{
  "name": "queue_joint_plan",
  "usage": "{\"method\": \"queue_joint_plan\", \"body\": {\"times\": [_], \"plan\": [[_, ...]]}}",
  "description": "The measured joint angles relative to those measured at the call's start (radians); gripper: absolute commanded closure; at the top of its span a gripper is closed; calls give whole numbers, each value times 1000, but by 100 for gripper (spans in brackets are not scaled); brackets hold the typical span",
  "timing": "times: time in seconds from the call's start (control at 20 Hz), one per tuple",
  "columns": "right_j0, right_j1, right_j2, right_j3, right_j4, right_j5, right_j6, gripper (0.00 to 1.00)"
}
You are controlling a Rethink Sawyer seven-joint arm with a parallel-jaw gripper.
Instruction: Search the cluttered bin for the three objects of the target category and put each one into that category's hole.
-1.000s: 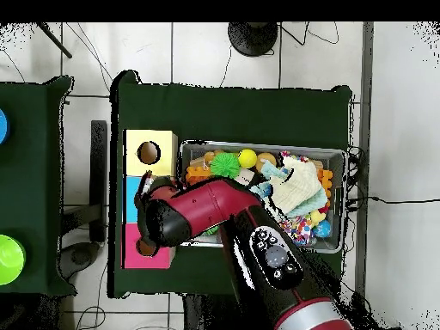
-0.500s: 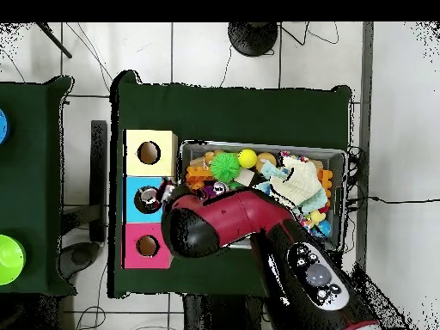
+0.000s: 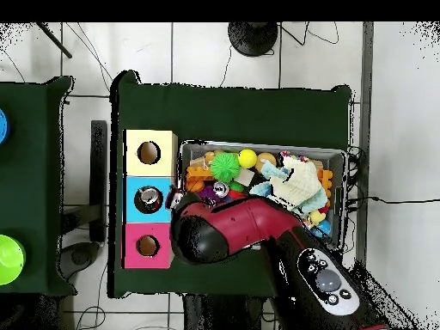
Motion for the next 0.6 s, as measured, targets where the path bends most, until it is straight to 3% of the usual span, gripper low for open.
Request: {"method": "queue_joint_plan", "body": {"times": [0.6], "plan": [[49,0,0,1,-10,3,0,0]]}}
